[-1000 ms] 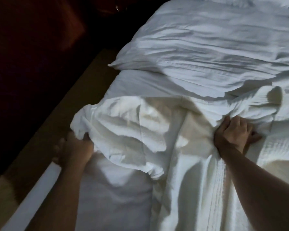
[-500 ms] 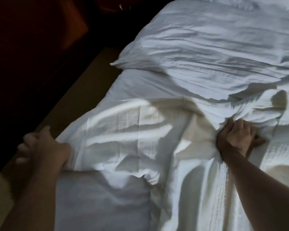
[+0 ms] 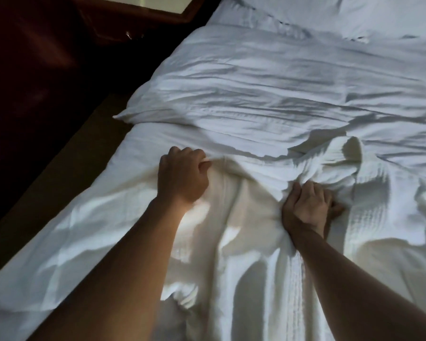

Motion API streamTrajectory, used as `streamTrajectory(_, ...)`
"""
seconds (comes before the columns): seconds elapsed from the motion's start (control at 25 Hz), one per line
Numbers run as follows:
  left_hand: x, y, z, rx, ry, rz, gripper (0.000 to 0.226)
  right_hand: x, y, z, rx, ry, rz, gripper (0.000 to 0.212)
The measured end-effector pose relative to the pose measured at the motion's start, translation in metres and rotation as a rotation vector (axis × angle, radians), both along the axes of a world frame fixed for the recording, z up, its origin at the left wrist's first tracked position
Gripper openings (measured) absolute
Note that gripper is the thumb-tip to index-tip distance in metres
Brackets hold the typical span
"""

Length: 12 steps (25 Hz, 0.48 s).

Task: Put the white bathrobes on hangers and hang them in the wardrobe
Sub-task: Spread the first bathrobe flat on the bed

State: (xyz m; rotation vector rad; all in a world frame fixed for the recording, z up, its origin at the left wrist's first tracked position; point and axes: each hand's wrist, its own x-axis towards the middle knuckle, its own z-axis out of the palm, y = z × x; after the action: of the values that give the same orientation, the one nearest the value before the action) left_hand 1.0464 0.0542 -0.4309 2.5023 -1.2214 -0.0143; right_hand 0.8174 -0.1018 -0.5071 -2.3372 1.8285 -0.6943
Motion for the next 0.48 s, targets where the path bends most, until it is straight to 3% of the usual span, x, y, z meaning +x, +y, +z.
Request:
streamTrajectory(0.12,0.019,-0.013,0.004,0.124,0.186,0.110,0.028,0.000,-0.001,-0.001,-0.019,-0.010,0.015,0.035)
streamTrajectory(0.2,0.017,-0.014,-0.004,0.127,0.033,0.083,0.027,-0.001,-0.002,-0.001,-0.041,0.008,0.031,0.034)
streamTrajectory(0.28,0.006,-0.004,-0.021,0.008,-0.096,0.032,0.028,-0.001,-0.001,0.001,-0.066,0.019,0.040,0.030)
streamTrajectory(0.48,0.000,0.005,-0.055,-0.188,-0.186,0.152,0.023,0.000,0.000,0.009,-0.068,-0.022,0.062,0.026)
